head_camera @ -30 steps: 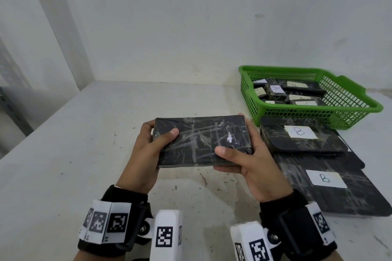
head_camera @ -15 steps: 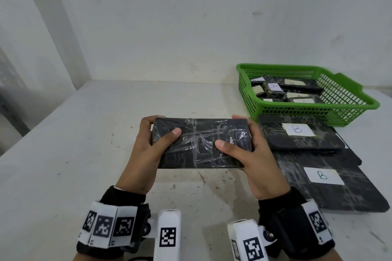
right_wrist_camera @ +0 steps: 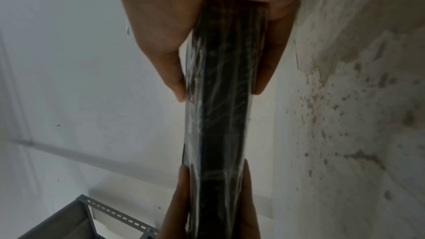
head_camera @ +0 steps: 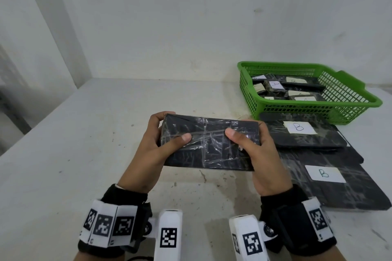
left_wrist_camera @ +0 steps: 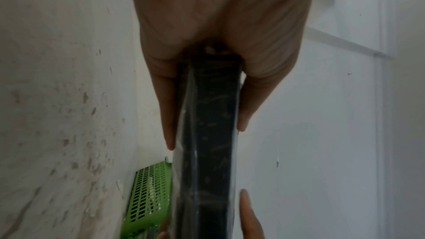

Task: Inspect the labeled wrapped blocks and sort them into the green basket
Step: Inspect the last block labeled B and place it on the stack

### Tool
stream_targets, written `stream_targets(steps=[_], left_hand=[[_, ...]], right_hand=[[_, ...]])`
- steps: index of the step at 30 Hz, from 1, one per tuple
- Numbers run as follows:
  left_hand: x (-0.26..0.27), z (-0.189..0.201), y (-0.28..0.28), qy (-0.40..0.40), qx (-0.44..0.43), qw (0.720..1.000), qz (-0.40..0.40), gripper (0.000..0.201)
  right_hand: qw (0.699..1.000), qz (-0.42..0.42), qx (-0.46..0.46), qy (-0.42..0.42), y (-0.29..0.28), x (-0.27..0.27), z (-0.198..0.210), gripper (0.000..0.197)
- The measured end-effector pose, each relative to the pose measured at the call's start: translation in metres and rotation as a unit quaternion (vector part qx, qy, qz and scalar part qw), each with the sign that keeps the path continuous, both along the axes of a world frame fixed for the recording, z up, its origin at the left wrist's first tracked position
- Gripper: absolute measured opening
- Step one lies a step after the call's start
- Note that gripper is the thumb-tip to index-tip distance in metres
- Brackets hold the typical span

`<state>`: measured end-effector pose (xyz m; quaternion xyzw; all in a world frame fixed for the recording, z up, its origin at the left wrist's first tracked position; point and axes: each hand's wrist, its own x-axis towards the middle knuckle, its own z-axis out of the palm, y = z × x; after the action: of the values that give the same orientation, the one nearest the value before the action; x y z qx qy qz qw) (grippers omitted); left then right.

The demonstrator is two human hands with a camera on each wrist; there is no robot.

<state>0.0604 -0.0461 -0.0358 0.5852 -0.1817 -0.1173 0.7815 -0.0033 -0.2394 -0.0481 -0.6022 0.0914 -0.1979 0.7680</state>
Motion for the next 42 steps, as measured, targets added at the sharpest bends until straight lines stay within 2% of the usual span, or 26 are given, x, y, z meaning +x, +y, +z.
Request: stream_targets(steps=[3,9,12,16,19,23,25,28,29,32,33,35,37,38,39,42], left_hand=[[0.001,0.0,0.002,-0.008,0.003,1.0,-0.008,0.052],[0.002,-0.002,0.001,-0.017,-0.004,1.0,0.014,0.054],[0.004,-0.001,0.003,-0.017,-0.037,0.998,0.042,0.051],[0.008,0.0,0.007,-0.022,-0.065,0.995,0.074,0.058],[0.01,-0.004,0.006,-0.021,-0.052,0.994,0.095,0.068],[0.012,-0.006,0.004,-0.015,-0.021,0.993,0.116,0.068],[0.013,-0.005,0.005,-0.003,-0.019,0.993,0.112,0.064],[0.011,-0.002,0.004,0.018,-0.005,0.996,0.089,0.074],[0.011,-0.002,0.003,0.021,-0.004,0.996,0.091,0.068],[0.011,-0.003,0.002,0.028,-0.008,0.993,0.116,0.033],[0.011,-0.004,0.002,0.024,-0.008,0.993,0.115,0.023],[0.01,-0.004,0.002,0.009,-0.008,0.995,0.102,0.015],[0.008,-0.004,0.003,-0.022,-0.008,0.996,0.09,0.026],[0.007,-0.004,0.003,-0.036,-0.008,0.996,0.08,0.035],[0.006,-0.004,0.002,-0.043,-0.014,0.997,0.069,0.043],[0.004,-0.005,-0.001,-0.026,-0.037,0.998,0.044,0.062]], right_hand=[[1.0,-0.006,0.007,-0.003,0.0,0.0,-0.001,0.05],[1.0,-0.019,-0.001,0.005,0.001,0.001,-0.001,0.06],[1.0,0.001,0.015,0.012,-0.001,0.002,0.001,0.065],[0.998,0.047,0.002,0.03,0.005,-0.001,0.004,0.048],[0.998,0.051,0.041,0.007,0.006,0.0,0.002,0.039],[0.995,0.059,0.083,-0.012,0.005,0.002,0.004,0.047],[0.994,0.069,0.088,-0.002,0.007,0.003,0.004,0.048],[0.993,0.083,0.086,0.014,0.008,0.003,0.003,0.047],[0.992,0.087,0.089,0.017,0.008,0.002,0.003,0.046],[0.988,0.099,0.114,0.026,0.008,0.002,0.004,0.032],[0.987,0.099,0.126,0.029,0.008,0.002,0.006,0.034],[0.986,0.091,0.134,0.047,0.009,0.001,0.007,0.051],[0.987,0.086,0.118,0.067,0.01,0.002,0.007,0.073],[0.988,0.083,0.114,0.067,0.01,0.003,0.006,0.077],[0.988,0.075,0.117,0.06,0.009,0.003,0.005,0.075],[0.988,0.057,0.141,0.042,0.006,0.004,0.005,0.051]])
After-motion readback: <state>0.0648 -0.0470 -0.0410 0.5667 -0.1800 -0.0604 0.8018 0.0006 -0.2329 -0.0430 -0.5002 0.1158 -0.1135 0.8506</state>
